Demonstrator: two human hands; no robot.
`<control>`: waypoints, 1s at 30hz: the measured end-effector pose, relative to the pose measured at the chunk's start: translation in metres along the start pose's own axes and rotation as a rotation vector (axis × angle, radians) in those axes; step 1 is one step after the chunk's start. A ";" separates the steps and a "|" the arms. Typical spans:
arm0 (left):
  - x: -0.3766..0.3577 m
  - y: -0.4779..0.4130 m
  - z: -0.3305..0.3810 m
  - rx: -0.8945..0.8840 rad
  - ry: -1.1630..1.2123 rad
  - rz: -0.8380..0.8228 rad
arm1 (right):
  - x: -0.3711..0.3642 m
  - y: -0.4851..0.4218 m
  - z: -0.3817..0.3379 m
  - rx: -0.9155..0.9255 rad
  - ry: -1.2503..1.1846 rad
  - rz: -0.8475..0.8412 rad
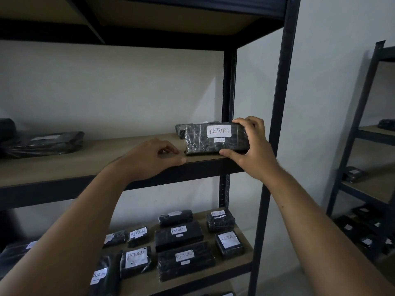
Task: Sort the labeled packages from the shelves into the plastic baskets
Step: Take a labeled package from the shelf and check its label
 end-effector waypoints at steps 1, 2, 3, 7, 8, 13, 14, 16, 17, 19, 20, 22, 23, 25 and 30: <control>0.000 0.000 0.000 -0.005 -0.007 0.002 | 0.000 0.000 0.000 0.002 -0.002 0.001; 0.000 0.001 0.001 -0.006 -0.008 0.004 | -0.001 0.001 0.000 0.003 -0.004 0.002; 0.001 0.002 0.001 -0.008 -0.006 0.005 | -0.001 0.001 0.000 0.003 -0.009 0.004; 0.002 0.011 0.007 -0.015 -0.053 0.049 | 0.000 0.001 -0.001 0.015 -0.038 0.004; 0.002 0.015 0.010 -0.012 -0.085 0.071 | 0.001 0.002 -0.002 0.023 -0.046 0.004; 0.000 0.041 0.027 0.021 -0.207 0.265 | 0.011 0.018 -0.016 0.107 -0.028 0.139; -0.004 0.048 0.029 -0.008 -0.200 0.324 | 0.011 0.026 -0.021 0.139 -0.022 0.175; -0.016 0.064 0.029 -0.097 -0.138 0.459 | 0.009 0.046 -0.033 0.174 -0.048 0.240; -0.024 0.075 0.028 -0.134 -0.102 0.529 | 0.005 0.058 -0.038 0.174 -0.077 0.263; -0.044 0.102 0.026 -0.137 -0.054 0.639 | -0.008 0.086 -0.045 0.145 -0.141 0.299; -0.054 0.117 0.025 -0.099 -0.032 0.678 | -0.016 0.101 -0.047 0.118 -0.176 0.310; -0.076 0.151 0.021 0.004 0.020 0.726 | -0.033 0.130 -0.050 0.061 -0.243 0.299; -0.087 0.168 0.018 0.050 0.034 0.727 | -0.043 0.145 -0.051 0.038 -0.278 0.271; -0.111 0.200 0.005 0.124 0.033 0.677 | -0.062 0.173 -0.054 -0.007 -0.342 0.199; -0.168 0.296 -0.043 0.412 0.049 0.492 | -0.114 0.242 -0.070 -0.074 -0.458 0.014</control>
Point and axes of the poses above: each hand's wrist, its own y-axis away from the middle knuckle, its own x-axis out of the back of the hand, z = x × y, the point moved 1 cm from there along -y, towards the middle knuckle
